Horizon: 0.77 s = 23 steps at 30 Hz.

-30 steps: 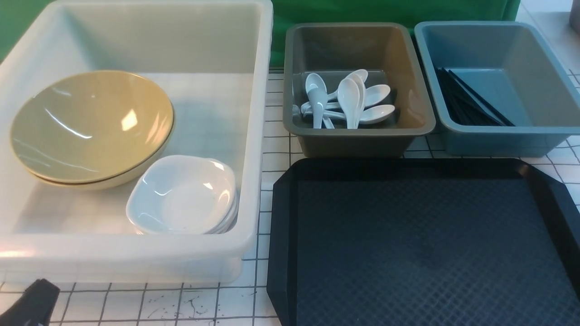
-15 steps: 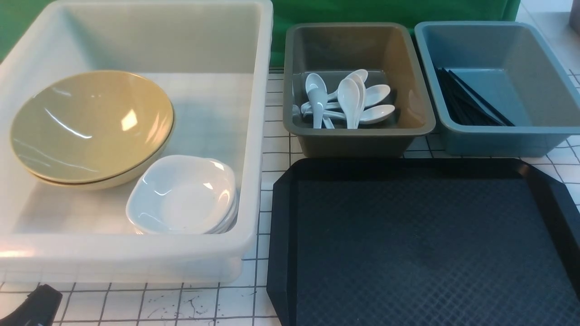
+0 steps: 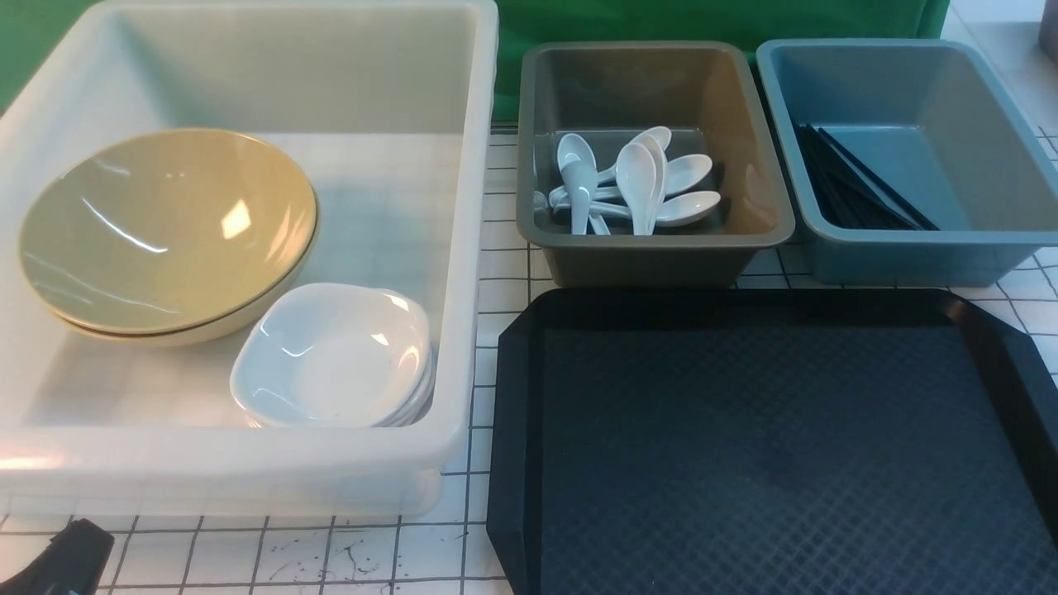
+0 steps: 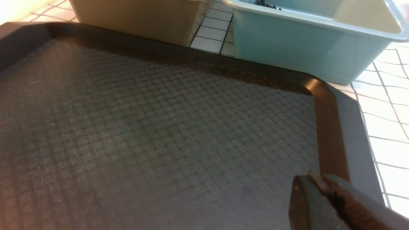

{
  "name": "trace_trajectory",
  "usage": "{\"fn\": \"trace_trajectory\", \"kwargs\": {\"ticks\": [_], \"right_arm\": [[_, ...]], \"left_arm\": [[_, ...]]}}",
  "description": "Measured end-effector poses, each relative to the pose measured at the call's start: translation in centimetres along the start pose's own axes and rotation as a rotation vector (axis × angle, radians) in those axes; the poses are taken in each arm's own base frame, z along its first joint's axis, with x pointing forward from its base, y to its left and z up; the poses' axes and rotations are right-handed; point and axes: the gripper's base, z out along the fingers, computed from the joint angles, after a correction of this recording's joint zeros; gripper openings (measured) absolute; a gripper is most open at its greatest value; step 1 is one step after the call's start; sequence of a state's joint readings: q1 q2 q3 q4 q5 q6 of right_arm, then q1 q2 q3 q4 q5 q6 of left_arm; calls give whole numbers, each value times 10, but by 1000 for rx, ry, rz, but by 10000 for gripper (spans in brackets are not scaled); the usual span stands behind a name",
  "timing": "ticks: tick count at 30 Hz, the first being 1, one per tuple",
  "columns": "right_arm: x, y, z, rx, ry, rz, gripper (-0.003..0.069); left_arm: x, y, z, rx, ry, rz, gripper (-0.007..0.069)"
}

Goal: On white black table put chopsticks spoon bowls plates into blue grey white boxes.

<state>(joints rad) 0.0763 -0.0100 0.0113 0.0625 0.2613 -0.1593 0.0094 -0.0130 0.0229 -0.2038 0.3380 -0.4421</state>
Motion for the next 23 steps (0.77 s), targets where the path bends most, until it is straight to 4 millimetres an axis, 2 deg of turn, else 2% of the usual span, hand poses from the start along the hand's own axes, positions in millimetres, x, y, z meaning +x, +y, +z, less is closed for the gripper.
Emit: {"fn": "trace_trajectory", "kwargs": {"ticks": [23], "right_arm": [[0, 0, 0, 0, 0, 0, 78]], "left_arm": [[0, 0, 0, 0, 0, 0, 0]]}}
